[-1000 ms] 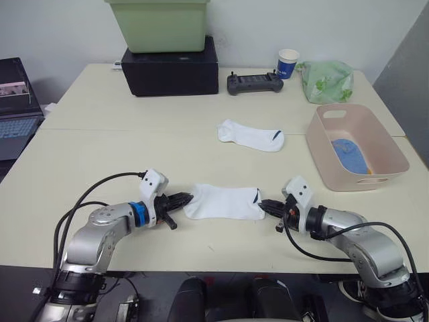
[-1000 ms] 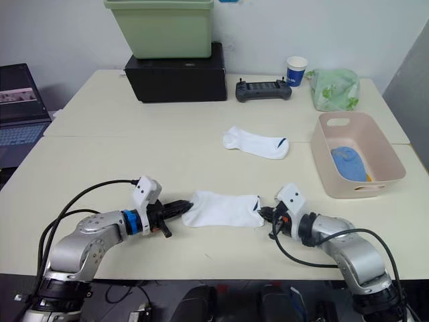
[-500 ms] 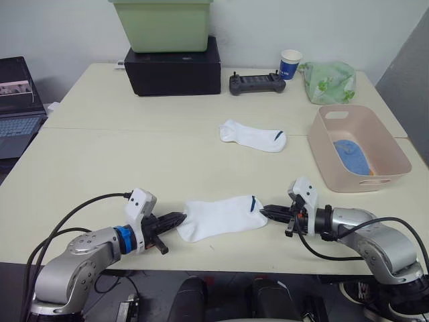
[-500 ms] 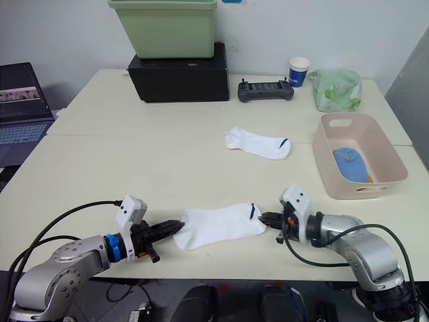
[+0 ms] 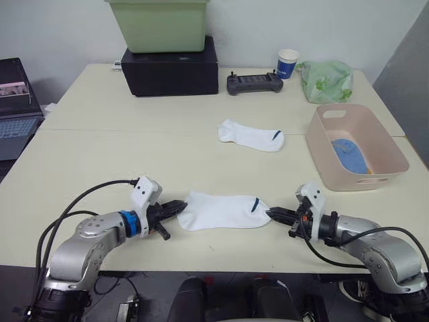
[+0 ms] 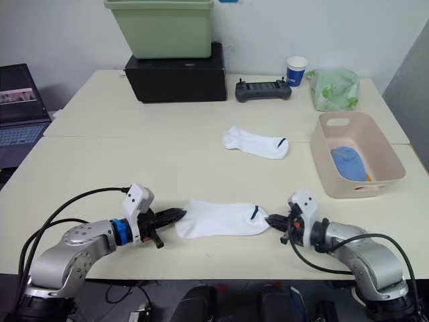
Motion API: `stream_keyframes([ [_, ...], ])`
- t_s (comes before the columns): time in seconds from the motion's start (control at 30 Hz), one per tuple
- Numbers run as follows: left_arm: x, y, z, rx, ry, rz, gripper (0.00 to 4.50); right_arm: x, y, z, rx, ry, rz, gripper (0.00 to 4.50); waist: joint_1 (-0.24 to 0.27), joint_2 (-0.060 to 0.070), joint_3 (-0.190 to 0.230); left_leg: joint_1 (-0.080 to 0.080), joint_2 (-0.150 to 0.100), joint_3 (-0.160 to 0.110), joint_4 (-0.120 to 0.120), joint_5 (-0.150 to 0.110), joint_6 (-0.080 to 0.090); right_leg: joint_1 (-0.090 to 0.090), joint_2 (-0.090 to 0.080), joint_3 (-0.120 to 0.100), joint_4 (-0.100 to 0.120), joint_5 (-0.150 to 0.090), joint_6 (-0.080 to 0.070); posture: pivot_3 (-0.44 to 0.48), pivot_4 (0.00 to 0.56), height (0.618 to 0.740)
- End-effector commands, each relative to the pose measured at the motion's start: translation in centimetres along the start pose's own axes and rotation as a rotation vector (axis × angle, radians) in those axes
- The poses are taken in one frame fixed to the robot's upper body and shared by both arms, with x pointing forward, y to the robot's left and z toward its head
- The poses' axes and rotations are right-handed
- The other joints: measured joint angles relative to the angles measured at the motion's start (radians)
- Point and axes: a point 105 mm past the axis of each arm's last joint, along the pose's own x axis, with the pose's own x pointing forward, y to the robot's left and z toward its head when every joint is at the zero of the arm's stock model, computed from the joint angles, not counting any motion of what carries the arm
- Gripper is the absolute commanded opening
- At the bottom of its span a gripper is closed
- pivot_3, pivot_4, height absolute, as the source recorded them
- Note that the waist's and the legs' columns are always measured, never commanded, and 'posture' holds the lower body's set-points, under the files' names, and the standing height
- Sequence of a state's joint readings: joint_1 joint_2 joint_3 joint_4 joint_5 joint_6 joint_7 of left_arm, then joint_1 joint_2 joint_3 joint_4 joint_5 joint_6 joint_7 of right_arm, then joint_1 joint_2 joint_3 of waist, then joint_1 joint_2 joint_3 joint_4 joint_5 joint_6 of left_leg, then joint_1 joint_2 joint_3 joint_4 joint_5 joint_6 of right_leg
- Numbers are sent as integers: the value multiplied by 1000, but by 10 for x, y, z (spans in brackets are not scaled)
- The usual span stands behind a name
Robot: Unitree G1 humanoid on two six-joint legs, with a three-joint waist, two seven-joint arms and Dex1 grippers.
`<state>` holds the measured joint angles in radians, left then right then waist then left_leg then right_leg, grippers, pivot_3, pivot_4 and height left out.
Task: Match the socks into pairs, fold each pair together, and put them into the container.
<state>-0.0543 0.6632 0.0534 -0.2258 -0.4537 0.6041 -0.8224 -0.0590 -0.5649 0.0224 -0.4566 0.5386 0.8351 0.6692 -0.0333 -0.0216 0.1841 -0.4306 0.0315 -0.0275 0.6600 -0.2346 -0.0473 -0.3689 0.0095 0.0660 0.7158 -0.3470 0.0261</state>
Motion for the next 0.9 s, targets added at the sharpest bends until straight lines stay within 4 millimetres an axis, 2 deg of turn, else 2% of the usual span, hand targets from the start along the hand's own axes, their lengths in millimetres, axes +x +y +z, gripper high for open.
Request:
stream_keyframes([
  [0.03,0,-1,5,49,-4,-20,8,-2,8,12,-23,-44,13,0,1,0,0,0,0,0,0,0,0,0,0,0,0,0,0,0,150,740],
  [0.17,2,2,4,33,-14,-17,8,-1,13,11,-24,-22,28,0,1,0,0,0,0,0,0,0,0,0,0,0,0,0,0,0,150,740],
  [0.27,1,3,6,34,-26,-14,708,0,11,15,-35,-32,-3,625,1,0,0,0,0,0,0,0,0,0,0,0,0,0,0,0,150,740],
  [0.4,-10,12,15,45,-56,29,1945,-8,11,22,-80,-34,13,2007,1,0,0,0,0,0,0,0,0,0,0,0,0,0,0,0,150,740],
  [0.5,-22,18,31,70,-130,48,2866,-13,21,45,-205,-113,69,3026,0,0,0,0,0,0,0,0,0,0,0,0,0,0,0,0,150,740],
  [0.6,-23,13,44,151,-157,10,2866,-6,31,65,-306,-184,116,3026,-2,0,0,0,1,0,0,0,0,0,0,0,0,0,0,0,150,740],
  [0.7,-9,-3,53,210,-173,-64,2866,9,35,71,-335,-205,143,3026,1,0,0,0,0,0,0,0,0,0,1,-1,0,0,0,0,150,740],
  [0.8,12,-22,55,262,-179,-132,2267,26,31,62,-383,-173,135,2394,6,0,0,-1,-1,0,0,0,0,1,0,-1,-2,0,0,0,150,740],
  [0.9,32,-35,48,290,-164,-174,1303,44,23,45,-438,-119,119,1352,5,0,0,-1,-2,1,1,0,0,0,-1,0,-1,0,0,0,150,740],
])
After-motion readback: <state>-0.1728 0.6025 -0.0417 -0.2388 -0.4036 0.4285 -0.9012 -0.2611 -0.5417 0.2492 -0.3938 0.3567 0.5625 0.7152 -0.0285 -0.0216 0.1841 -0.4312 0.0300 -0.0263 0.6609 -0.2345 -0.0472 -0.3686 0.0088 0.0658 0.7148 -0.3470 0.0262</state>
